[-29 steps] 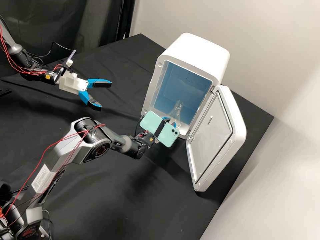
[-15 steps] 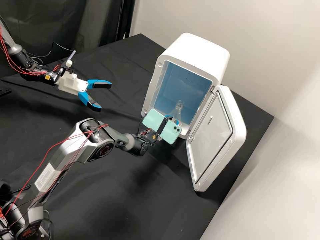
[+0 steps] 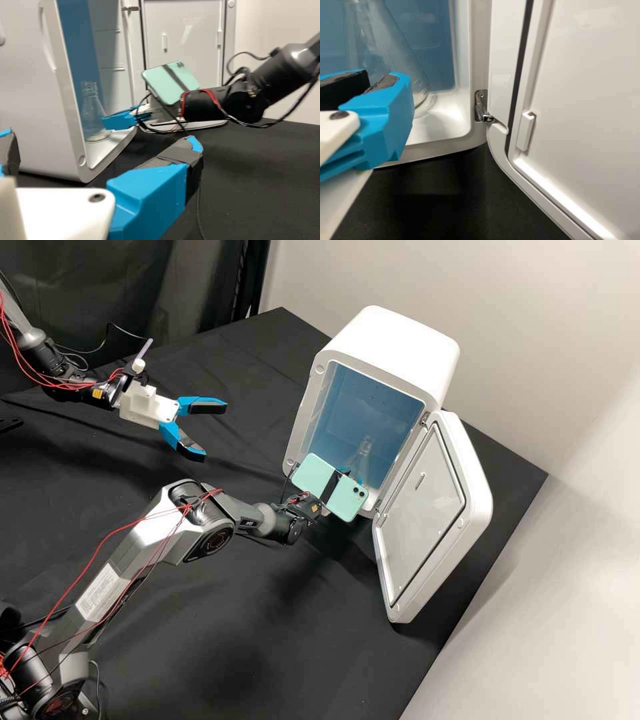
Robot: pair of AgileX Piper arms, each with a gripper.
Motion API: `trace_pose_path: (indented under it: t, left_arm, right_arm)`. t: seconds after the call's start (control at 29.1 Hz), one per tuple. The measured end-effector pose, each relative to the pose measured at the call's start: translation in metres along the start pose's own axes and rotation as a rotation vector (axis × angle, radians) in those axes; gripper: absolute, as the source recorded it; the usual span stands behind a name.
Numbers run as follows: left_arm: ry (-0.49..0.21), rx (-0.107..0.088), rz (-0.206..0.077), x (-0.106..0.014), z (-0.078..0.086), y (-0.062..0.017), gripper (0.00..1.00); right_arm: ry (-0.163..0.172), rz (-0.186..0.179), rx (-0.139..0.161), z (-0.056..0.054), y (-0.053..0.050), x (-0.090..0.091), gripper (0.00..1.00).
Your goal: Place the flask in the incubator
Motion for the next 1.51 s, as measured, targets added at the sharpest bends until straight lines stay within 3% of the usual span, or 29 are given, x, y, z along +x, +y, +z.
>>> trace_pose_path:
  t: [0.27, 0.76, 0.96, 1.13, 1.17, 1.31, 1.51]
  left_arm:
    - [-0.004, 0.003, 0.0, 0.0, 0.001, 0.0, 1.0]
    - [-0.004, 0.003, 0.002, 0.001, 0.001, 0.0004, 1.0]
    - [-0.004, 0.003, 0.002, 0.001, 0.001, 0.0004, 1.0]
    - [-0.004, 0.004, 0.002, 0.001, 0.001, 0.0004, 1.0]
    - [-0.003, 0.004, -0.001, 0.0, 0.001, -0.0002, 1.0]
    - [-0.001, 0.003, -0.011, -0.002, 0.001, -0.0029, 1.0]
    - [0.002, 0.001, -0.025, -0.005, 0.0, -0.007, 1.0]
  right_arm:
    - [-0.03, -0.015, -0.005, 0.002, 0.0, 0.009, 0.0]
    - [-0.034, -0.02, -0.005, 0.002, -0.001, 0.009, 0.0]
    - [-0.054, -0.054, 0.004, 0.008, -0.013, -0.003, 0.0]
    - [-0.019, -0.036, 0.015, 0.002, -0.009, -0.031, 0.0]
    - [-0.009, -0.028, 0.024, 0.002, -0.009, -0.04, 1.0]
    - [0.028, -0.003, 0.038, -0.002, -0.008, -0.064, 1.0]
    - [0.046, -0.009, 0.056, -0.003, -0.016, -0.102, 1.0]
